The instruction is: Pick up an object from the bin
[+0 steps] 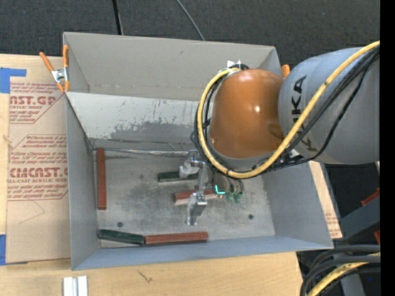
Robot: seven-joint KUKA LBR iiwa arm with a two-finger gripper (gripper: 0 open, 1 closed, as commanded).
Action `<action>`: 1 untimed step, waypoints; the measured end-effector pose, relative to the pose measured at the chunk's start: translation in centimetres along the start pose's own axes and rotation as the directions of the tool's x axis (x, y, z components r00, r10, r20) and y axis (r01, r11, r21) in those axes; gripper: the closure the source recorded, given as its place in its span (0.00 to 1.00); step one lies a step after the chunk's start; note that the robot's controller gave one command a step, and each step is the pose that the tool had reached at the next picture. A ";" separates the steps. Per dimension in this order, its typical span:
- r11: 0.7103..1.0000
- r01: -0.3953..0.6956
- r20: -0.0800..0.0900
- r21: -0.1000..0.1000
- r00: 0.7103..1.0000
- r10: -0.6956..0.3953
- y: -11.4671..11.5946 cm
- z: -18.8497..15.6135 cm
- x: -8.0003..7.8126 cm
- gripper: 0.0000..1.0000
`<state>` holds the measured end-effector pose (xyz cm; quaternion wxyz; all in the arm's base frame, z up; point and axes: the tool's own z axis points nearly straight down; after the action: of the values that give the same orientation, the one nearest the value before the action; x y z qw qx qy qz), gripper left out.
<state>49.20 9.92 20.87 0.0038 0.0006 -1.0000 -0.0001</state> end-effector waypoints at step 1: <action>1.000 -0.001 0.008 -0.001 1.000 0.001 -0.1 -0.4 -0.2 0.00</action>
Offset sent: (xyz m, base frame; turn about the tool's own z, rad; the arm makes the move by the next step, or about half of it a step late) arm 0.0239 -0.0409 -0.1235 0.0538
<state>49.39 9.86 21.25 -0.0002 0.0002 -1.0000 -0.0005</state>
